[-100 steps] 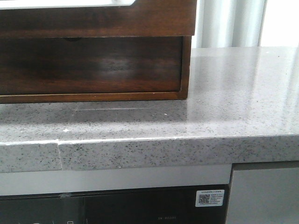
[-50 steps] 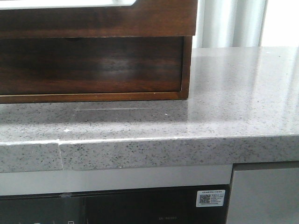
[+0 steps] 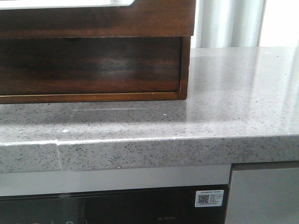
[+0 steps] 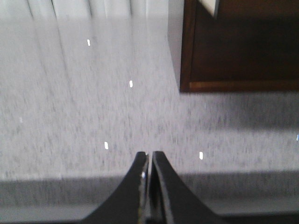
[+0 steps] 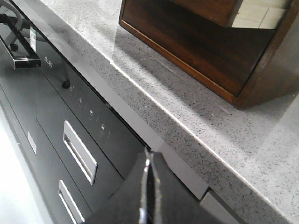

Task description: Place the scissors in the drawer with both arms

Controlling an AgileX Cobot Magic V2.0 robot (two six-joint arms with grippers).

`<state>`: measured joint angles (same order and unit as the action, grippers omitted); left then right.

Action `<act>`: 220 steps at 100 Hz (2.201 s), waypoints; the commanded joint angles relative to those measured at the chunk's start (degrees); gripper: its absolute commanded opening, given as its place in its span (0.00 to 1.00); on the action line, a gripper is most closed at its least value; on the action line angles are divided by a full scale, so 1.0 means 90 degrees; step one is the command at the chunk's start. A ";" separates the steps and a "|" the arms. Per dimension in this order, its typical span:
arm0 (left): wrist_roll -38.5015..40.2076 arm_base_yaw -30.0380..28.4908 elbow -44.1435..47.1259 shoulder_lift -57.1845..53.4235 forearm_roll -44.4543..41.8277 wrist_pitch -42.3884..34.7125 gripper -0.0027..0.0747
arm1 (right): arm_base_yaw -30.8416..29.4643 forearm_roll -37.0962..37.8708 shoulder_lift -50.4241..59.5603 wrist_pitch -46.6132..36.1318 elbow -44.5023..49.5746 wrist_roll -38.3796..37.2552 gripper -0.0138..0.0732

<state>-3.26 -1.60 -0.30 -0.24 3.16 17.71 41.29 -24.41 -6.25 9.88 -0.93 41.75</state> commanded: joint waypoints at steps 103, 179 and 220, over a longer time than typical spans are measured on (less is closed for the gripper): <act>0.0064 0.0000 0.0148 -0.0221 0.0087 -0.0252 0.01 | -0.0027 -0.0097 -0.0060 -0.0646 -0.0161 0.0005 0.11; 0.0064 0.0000 0.0148 -0.0221 0.0087 -0.0252 0.01 | -0.4411 0.3851 0.0314 -0.2265 0.0382 -0.6415 0.11; 0.0064 0.0000 0.0148 -0.0221 0.0087 -0.0252 0.01 | -0.5508 0.3837 0.0933 -0.0240 0.0380 -0.6421 0.11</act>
<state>-3.16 -1.60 -0.30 -0.24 3.41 18.43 -7.83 9.50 0.45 8.05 0.69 -16.29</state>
